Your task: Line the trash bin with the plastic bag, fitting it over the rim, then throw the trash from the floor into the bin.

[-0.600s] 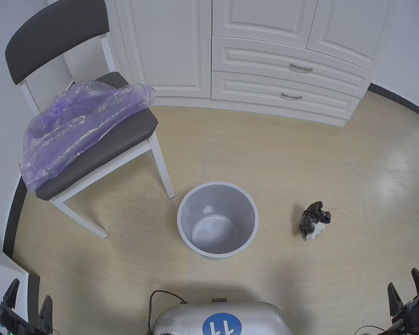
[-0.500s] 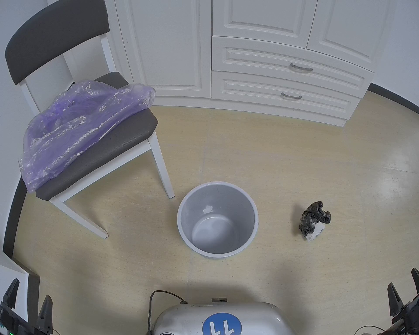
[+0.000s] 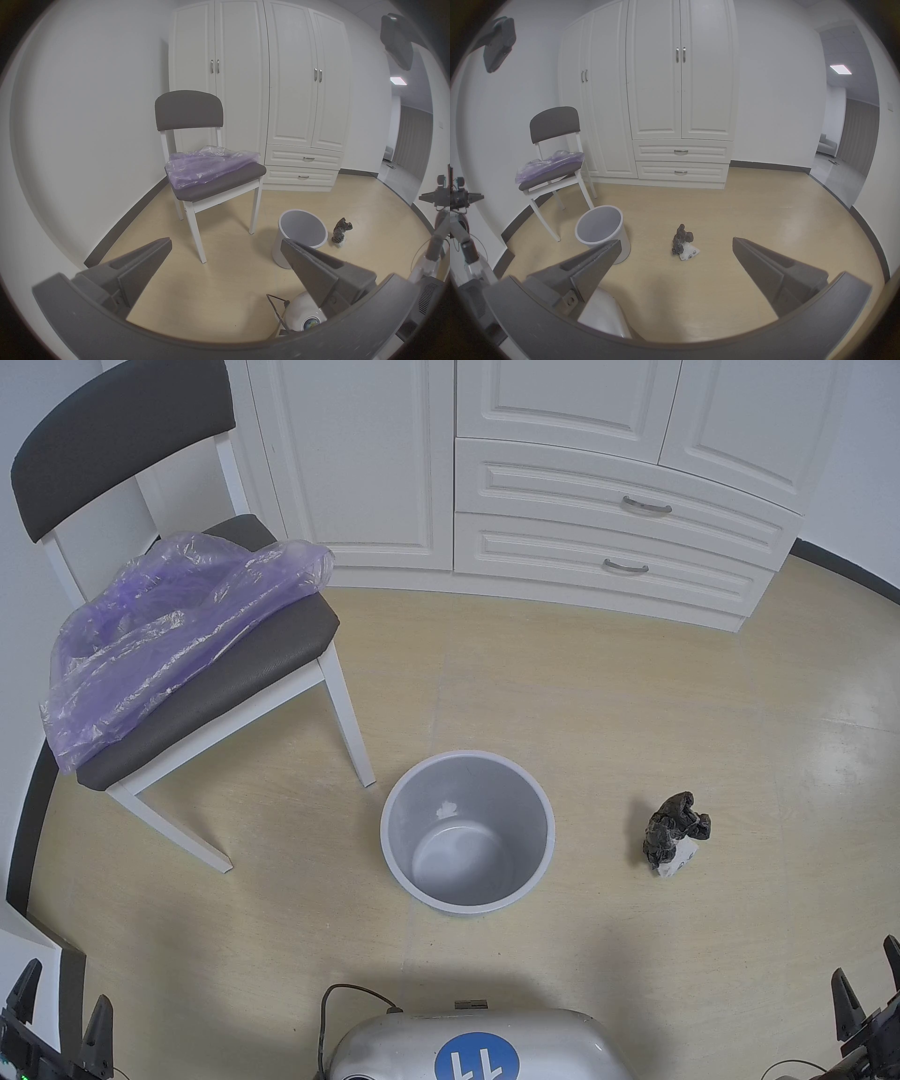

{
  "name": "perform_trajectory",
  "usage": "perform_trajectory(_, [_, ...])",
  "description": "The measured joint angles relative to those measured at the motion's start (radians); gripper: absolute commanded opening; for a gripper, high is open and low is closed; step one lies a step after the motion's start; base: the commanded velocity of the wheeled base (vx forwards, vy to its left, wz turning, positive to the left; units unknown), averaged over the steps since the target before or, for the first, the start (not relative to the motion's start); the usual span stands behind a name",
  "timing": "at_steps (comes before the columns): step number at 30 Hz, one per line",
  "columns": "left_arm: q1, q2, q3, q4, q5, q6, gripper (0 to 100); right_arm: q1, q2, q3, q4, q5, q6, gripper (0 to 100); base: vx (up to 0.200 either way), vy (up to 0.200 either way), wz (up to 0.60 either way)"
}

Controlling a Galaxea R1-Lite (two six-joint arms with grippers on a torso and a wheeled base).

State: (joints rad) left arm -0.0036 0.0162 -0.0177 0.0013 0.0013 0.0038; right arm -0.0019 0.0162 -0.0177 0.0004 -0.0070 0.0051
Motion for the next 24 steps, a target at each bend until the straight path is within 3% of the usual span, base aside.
perform_trajectory(5, [0.0, 0.0, 0.0, 0.0, 0.002, -0.007, 100, 0.001, 0.0, 0.0, 0.0, -0.001, 0.014, 100, 0.0, 0.0, 0.0])
perform_trajectory(16, [0.001, 0.0, 0.0, -0.001, -0.032, 0.029, 100, -0.001, 0.0, 0.0, 0.001, 0.013, -0.038, 100, 0.0, 0.0, 0.0])
perform_trajectory(24, [0.0, 0.0, 0.0, -0.003, -0.032, 0.024, 100, -0.001, 0.0, 0.0, -0.006, 0.013, -0.012, 100, 0.0, 0.0, 0.0])
